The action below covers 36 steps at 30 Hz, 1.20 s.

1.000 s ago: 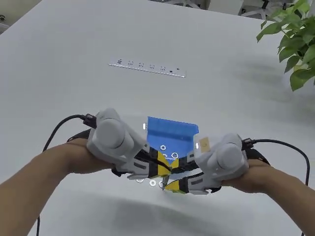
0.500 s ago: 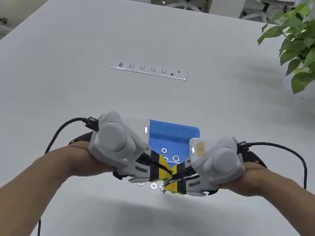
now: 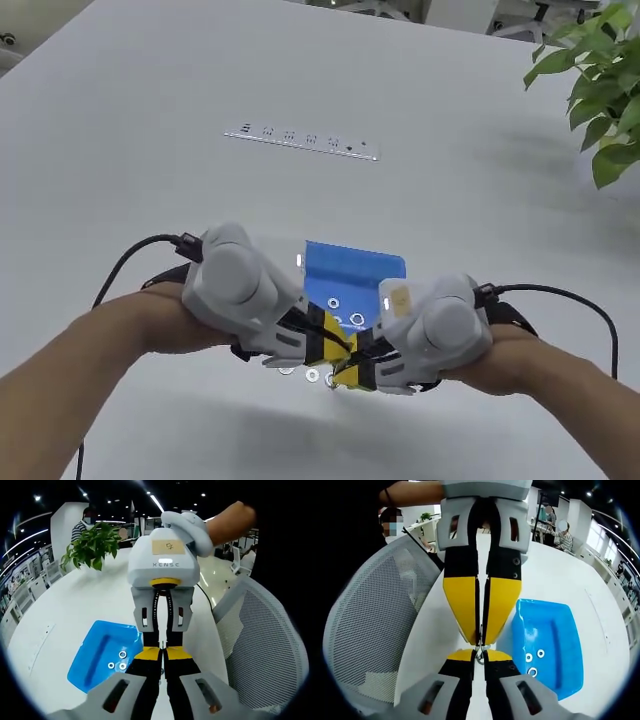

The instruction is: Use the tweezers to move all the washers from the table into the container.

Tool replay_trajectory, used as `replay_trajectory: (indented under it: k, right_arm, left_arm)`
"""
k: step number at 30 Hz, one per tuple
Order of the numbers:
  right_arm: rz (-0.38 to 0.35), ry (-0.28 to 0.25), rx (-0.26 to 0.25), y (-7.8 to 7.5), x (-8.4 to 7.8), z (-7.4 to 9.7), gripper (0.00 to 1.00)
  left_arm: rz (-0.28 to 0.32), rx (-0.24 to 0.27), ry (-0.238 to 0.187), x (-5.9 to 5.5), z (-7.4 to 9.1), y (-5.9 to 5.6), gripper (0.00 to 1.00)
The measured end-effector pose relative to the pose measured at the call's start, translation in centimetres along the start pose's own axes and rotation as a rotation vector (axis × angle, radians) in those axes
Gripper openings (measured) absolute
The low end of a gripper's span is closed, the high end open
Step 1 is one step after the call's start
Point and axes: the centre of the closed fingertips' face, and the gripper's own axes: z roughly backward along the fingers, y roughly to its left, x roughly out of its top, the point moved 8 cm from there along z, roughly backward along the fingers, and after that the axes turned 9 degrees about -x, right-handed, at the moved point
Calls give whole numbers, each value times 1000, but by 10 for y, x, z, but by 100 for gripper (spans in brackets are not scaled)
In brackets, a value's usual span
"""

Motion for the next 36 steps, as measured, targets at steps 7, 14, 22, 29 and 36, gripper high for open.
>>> replay_trajectory:
  k: [7,14,22,29,36]
  right_arm:
    - [2,13,8,0,0,0,7]
    - [-13,20,7,-1,0,0,6]
    - [-19,21,5,-1,1,0,6]
    - [-16,24,5,-1,1,0,6]
    - [-20,30,5,-1,2,0,6]
  left_arm:
    - [1,1,4,1,0,0,5]
    - [21,11,4,1,0,1,6]
    - [31,17,0,3,2,1,7]
    - [40,23,-27,6,5,0,13]
    - [60,32,-46,6,9,-4,22]
